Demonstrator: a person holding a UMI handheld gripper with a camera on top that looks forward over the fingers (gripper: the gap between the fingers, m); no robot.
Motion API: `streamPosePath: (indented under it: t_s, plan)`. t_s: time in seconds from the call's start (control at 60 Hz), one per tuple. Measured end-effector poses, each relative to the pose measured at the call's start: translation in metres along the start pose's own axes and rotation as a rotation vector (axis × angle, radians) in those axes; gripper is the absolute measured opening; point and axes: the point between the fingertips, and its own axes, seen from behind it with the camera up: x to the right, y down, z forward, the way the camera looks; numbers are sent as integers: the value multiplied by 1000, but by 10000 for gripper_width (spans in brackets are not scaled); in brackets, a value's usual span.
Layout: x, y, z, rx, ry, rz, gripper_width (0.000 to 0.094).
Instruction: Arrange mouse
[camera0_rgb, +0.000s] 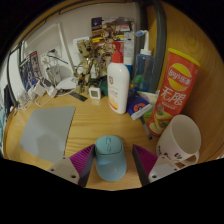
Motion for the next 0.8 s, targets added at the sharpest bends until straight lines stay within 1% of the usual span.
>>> streamPosePath:
  t_s: [0.067, 0.117, 0.233, 0.267, 0.283, 0.3, 0.317, 0.417, 0.433, 0.45, 0.683, 0.75, 0.8]
  plan:
    - [5, -1, 1, 3, 10, 10, 669]
    - [10, -1, 1, 8, 21, 15, 524]
    - [13, 1, -1, 8, 29, 23, 494]
    - [12, 0, -1, 11, 29, 26, 473]
    - [12, 0, -1, 12, 29, 24, 450]
    - [12, 0, -1, 14, 28, 21, 447]
    - [11, 0, -1, 17, 25, 16, 408]
    - [10, -1, 0, 29, 18, 3, 331]
    - [10, 0, 0, 24, 17, 5, 370]
    - [10, -1, 0, 27, 19, 7, 300]
    - [-1, -9, -4, 20, 44, 28, 298]
    - [-9, -32, -18, 58, 67, 28, 299]
    - [-23, -63, -34, 109, 65, 34, 302]
